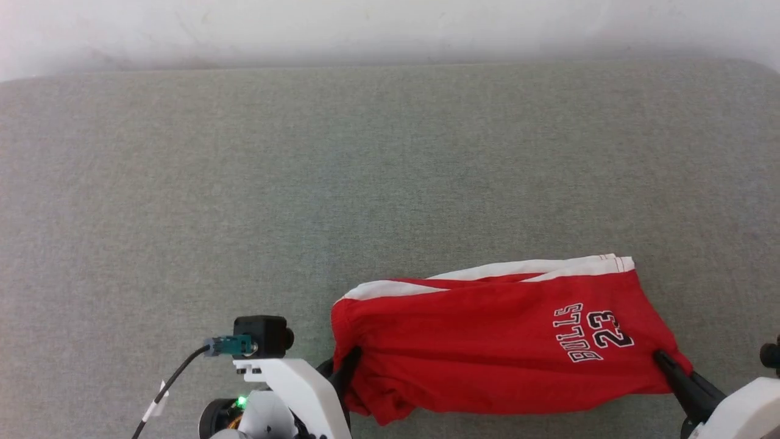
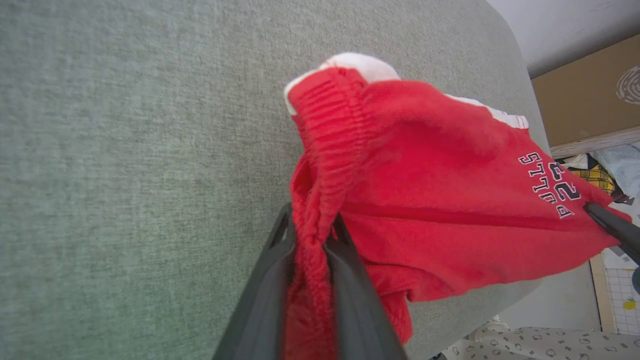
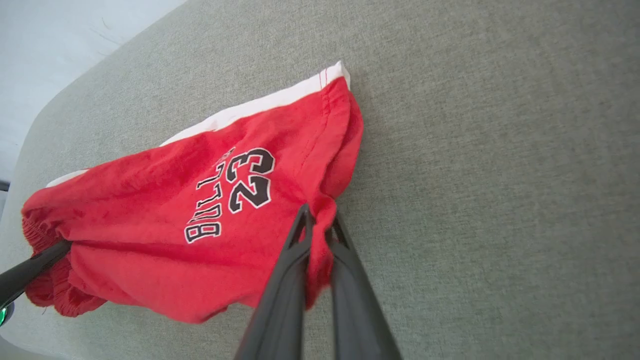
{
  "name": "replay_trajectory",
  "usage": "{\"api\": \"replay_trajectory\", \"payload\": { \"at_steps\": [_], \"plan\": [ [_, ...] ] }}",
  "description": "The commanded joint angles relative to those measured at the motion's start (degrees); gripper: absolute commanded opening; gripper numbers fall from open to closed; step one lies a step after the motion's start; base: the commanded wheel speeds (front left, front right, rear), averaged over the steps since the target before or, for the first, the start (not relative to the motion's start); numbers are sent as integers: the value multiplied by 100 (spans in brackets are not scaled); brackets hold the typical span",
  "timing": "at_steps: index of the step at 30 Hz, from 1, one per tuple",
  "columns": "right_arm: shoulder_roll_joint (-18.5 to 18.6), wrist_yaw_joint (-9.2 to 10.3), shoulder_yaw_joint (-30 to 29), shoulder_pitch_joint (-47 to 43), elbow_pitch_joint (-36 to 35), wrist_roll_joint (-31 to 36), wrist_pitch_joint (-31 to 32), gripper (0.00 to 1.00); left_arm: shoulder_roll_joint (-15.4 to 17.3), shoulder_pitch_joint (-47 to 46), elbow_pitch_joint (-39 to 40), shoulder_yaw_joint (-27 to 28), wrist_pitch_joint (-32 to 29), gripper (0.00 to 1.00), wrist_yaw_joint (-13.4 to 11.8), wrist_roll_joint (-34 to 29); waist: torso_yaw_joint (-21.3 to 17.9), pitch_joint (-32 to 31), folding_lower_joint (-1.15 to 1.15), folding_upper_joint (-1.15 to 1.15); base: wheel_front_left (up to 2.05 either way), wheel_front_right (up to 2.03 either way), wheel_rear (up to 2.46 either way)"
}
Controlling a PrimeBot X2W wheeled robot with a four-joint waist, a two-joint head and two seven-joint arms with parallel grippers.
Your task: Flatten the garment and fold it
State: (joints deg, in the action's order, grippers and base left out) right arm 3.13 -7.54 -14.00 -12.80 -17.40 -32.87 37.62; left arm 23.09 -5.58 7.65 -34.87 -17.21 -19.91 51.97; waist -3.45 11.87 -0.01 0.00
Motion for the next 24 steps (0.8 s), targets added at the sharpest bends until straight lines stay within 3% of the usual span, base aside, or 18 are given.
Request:
{"api": "replay_trajectory", "payload": {
  "at_steps": [1, 3, 5, 7, 10, 12, 13, 14, 15, 16, 17, 18, 24],
  "plan": [
    [-23, 5, 51, -25, 64, -19, -84, 0, 31, 99, -11, 13, -12, 0, -29, 20, -45, -12, 1, 0, 0, 0, 0],
    [-23, 5, 132, 8, 185, -47, -164, 0, 10, 102, -69, -11, 6, 0, -13, 15, -60, -13, 1, 0, 0, 0, 0],
    [-23, 5, 224, 51, 275, -18, -217, 15, -30, 102, -163, -48, 19, 1, 13, 16, -61, -10, 1, 0, 0, 0, 0],
    [-24, 5, 280, 81, 358, -7, -250, 24, -83, 82, -276, -82, 59, 6, 56, 7, -48, 0, 1, 0, 0, 0, 0],
    [-24, 5, 345, 104, 461, 1, -260, 27, -162, 58, -427, -144, 105, 7, 101, -11, -12, 10, 1, 0, 0, 0, 0],
    [-24, 5, 355, 107, 517, -1, -276, 29, -204, 41, -519, -168, 131, 14, 129, -13, 15, 12, 1, 0, 0, 0, 0],
    [-24, 5, 365, 101, 541, 21, -265, 32, -225, 33, -557, -174, 144, 25, 139, -11, 29, 11, 1, 0, 0, 0, 0],
    [-24, 5, 371, 92, 561, 25, -257, 36, -246, 26, -586, -172, 171, 42, 148, -10, 43, 10, 1, 0, 0, 0, 0],
    [-24, 5, 373, 84, 574, 25, -256, 48, -265, 22, -609, -170, 198, 57, 156, -10, 55, 6, 1, 0, 0, 0, 0],
    [-24, 5, 378, 75, 577, 40, -256, 82, -278, 21, -627, -171, 221, 79, 162, -12, 67, 2, 1, 0, 0, 0, 0],
    [-24, 5, 378, 75, 577, 40, -256, 82, -278, 21, -627, -171, 221, 79, 162, -12, 67, 2, 1, 0, 0, 0, 0],
    [-24, 5, 382, 67, 575, 59, -258, 100, -296, 27, -630, -159, 261, 100, 163, -11, 78, -1, 1, 0, 0, 0, 0],
    [-24, 5, 269, -31, 343, 190, -130, 100, -331, 178, -444, 78, 689, 100, 52, -38, 128, -29, 1, 0, 0, 0, 0]
  ]
}}
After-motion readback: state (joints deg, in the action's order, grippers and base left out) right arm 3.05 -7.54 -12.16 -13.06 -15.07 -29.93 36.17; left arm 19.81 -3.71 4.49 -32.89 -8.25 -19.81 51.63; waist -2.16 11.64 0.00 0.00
